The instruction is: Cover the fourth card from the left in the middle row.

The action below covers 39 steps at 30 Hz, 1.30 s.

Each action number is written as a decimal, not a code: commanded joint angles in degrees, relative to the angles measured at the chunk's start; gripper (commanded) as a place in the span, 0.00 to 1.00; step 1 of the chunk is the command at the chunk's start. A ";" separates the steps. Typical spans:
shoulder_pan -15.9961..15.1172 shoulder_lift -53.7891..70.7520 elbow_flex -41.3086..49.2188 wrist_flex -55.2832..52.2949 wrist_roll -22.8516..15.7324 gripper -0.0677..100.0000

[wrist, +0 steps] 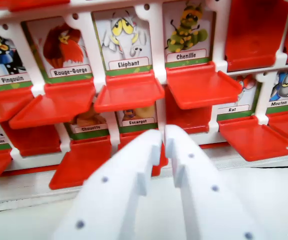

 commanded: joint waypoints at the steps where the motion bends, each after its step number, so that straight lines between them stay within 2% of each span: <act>1: -0.70 -0.88 -7.82 -2.02 0.26 0.00; 11: -1.76 -7.47 -13.71 -2.72 0.44 0.00; 19: -2.72 -9.58 -14.33 -3.78 0.88 0.00; 39: -1.85 -12.13 -18.19 -4.39 0.70 0.00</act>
